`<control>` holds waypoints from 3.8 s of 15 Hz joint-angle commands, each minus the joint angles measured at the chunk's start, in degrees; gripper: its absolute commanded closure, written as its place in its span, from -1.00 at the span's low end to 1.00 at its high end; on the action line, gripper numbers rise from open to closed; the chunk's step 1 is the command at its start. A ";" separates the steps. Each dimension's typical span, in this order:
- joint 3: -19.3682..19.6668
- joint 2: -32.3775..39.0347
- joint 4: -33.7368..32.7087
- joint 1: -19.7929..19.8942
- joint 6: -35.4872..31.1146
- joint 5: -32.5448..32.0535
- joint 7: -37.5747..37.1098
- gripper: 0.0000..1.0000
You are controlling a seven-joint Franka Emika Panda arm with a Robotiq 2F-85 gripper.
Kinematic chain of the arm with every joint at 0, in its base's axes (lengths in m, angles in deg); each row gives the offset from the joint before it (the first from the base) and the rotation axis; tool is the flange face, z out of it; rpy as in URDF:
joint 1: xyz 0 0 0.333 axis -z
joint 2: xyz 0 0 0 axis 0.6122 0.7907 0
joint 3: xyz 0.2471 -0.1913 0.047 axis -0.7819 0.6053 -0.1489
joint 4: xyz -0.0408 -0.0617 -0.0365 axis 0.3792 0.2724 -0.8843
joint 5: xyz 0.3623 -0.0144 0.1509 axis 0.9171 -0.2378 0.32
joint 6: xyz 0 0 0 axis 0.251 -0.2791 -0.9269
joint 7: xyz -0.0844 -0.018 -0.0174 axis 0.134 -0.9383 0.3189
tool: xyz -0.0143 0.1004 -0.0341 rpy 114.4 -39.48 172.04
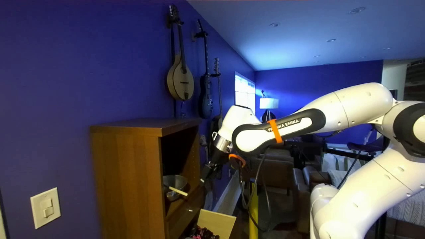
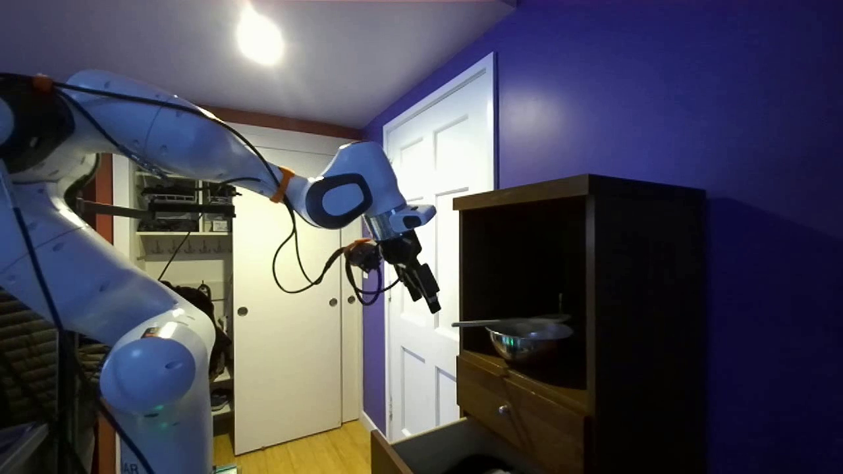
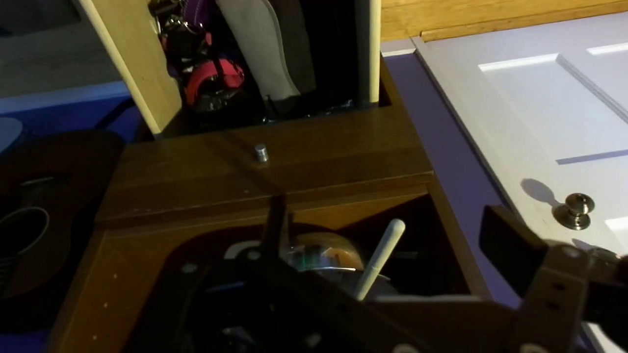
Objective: Put the wooden spoon on top of the cabinet
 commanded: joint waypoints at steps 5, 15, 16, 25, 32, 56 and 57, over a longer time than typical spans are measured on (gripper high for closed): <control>1.64 9.46 -1.36 -3.76 -4.99 2.04 4.20 -1.00; -1.89 12.37 -0.40 -3.61 -16.67 2.34 -2.50 -1.00; -2.42 13.14 -0.69 -3.25 -17.23 2.00 -3.47 -0.97; -5.74 19.60 -1.83 1.15 -24.70 -0.98 -8.64 0.16; -6.67 19.22 -2.22 2.07 -25.62 -2.24 -9.31 0.88; 5.32 -27.91 2.64 16.57 30.12 -7.54 -2.04 0.93; 4.79 -28.23 2.74 16.93 30.48 -7.82 -3.25 0.93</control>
